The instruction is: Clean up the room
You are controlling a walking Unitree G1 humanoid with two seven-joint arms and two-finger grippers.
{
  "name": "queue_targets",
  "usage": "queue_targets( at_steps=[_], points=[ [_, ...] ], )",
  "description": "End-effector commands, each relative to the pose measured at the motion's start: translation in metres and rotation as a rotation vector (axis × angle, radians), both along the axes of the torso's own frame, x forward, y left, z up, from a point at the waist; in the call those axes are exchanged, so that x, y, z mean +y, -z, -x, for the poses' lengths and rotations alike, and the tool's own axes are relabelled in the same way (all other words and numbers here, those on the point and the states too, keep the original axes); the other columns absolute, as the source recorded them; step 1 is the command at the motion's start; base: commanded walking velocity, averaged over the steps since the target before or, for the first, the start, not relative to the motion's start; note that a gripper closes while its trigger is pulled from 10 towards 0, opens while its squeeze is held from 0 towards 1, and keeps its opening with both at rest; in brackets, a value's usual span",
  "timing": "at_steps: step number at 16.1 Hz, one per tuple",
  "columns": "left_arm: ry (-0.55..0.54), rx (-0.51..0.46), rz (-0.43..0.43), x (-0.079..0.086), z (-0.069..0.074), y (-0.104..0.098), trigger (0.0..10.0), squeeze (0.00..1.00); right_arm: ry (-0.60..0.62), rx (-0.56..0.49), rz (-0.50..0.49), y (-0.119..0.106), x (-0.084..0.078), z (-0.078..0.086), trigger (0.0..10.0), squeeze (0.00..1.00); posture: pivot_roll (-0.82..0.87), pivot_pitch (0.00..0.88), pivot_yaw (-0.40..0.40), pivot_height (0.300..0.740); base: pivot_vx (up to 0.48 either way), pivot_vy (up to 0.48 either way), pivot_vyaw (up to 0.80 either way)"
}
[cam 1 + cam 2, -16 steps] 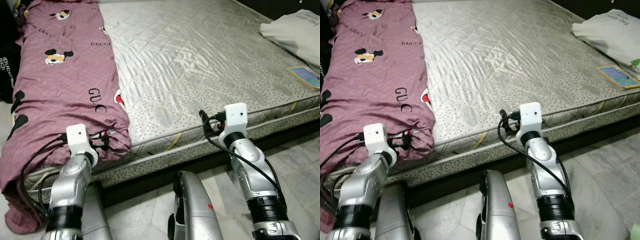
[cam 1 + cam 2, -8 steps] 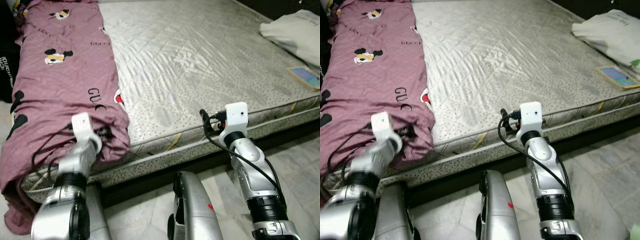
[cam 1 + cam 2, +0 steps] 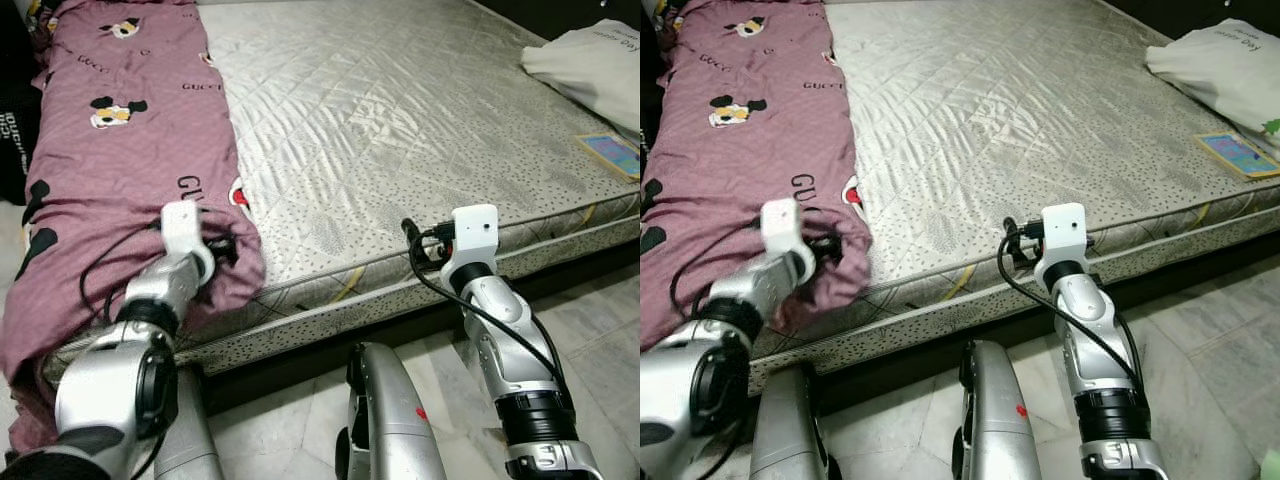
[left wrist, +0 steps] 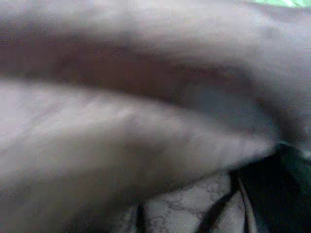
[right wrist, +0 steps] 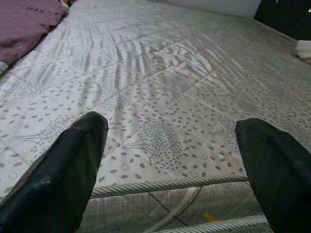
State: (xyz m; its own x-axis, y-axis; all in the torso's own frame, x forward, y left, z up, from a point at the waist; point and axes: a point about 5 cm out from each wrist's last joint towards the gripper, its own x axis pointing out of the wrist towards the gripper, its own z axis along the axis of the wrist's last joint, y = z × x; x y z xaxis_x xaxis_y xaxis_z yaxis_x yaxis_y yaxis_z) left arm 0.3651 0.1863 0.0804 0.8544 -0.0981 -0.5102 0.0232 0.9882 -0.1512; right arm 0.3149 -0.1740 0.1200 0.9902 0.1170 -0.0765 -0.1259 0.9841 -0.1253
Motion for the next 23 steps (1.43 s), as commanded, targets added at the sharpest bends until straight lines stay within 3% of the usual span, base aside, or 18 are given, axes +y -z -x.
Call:
queue_targets(
  at_steps=[1, 5, 8, 14, 18, 19, 21, 23],
  points=[
    [0.070, -0.001, -0.015, -0.011, -0.002, -0.001, 10.0, 0.00, 0.008, -0.027, 0.012, -0.009, -0.004, -0.002, 10.0, 0.00, -0.23, 0.000, -0.072, 0.504, 0.000, 0.000, 0.00],
    [0.141, -0.004, 0.017, -0.033, -0.003, 0.000, 10.0, 0.00, 0.007, -0.028, 0.010, -0.009, -0.003, -0.003, 10.0, 0.00, -0.23, 0.000, -0.070, 0.504, 0.000, 0.000, 0.00],
    [0.210, -0.037, 0.031, -0.062, -0.007, -0.007, 10.0, 0.00, 0.004, -0.033, 0.007, -0.009, -0.001, -0.004, 10.0, 0.00, -0.23, 0.000, -0.070, 0.504, 0.000, 0.000, 0.00],
    [0.275, -0.085, 0.023, -0.092, -0.013, -0.021, 10.0, 0.00, 0.003, -0.036, 0.004, -0.009, 0.000, -0.005, 10.0, 0.00, -0.23, 0.000, -0.066, 0.504, 0.000, 0.000, 0.00],
    [0.373, -0.091, -0.061, -0.111, -0.008, -0.017, 10.0, 0.00, -0.003, -0.037, -0.001, -0.009, 0.003, -0.005, 10.0, 0.00, -0.23, 0.000, -0.060, 0.504, 0.000, 0.000, 0.00],
    [0.441, -0.066, -0.159, -0.114, -0.001, -0.005, 10.0, 0.00, -0.001, -0.038, -0.003, -0.009, 0.003, -0.005, 10.0, 0.00, -0.22, 0.000, -0.057, 0.504, 0.000, 0.000, 0.00],
    [0.490, -0.041, -0.268, -0.110, 0.007, 0.008, 10.0, 0.00, 0.003, -0.037, -0.003, -0.008, 0.001, -0.005, 10.0, 0.00, -0.22, 0.000, -0.054, 0.504, 0.000, 0.000, 0.00],
    [0.540, -0.026, -0.301, -0.112, 0.012, 0.016, 10.0, 0.00, 0.004, -0.035, -0.005, -0.007, 0.002, -0.004, 10.0, 0.00, -0.22, 0.000, -0.053, 0.504, 0.000, 0.000, 0.00]
  ],
)
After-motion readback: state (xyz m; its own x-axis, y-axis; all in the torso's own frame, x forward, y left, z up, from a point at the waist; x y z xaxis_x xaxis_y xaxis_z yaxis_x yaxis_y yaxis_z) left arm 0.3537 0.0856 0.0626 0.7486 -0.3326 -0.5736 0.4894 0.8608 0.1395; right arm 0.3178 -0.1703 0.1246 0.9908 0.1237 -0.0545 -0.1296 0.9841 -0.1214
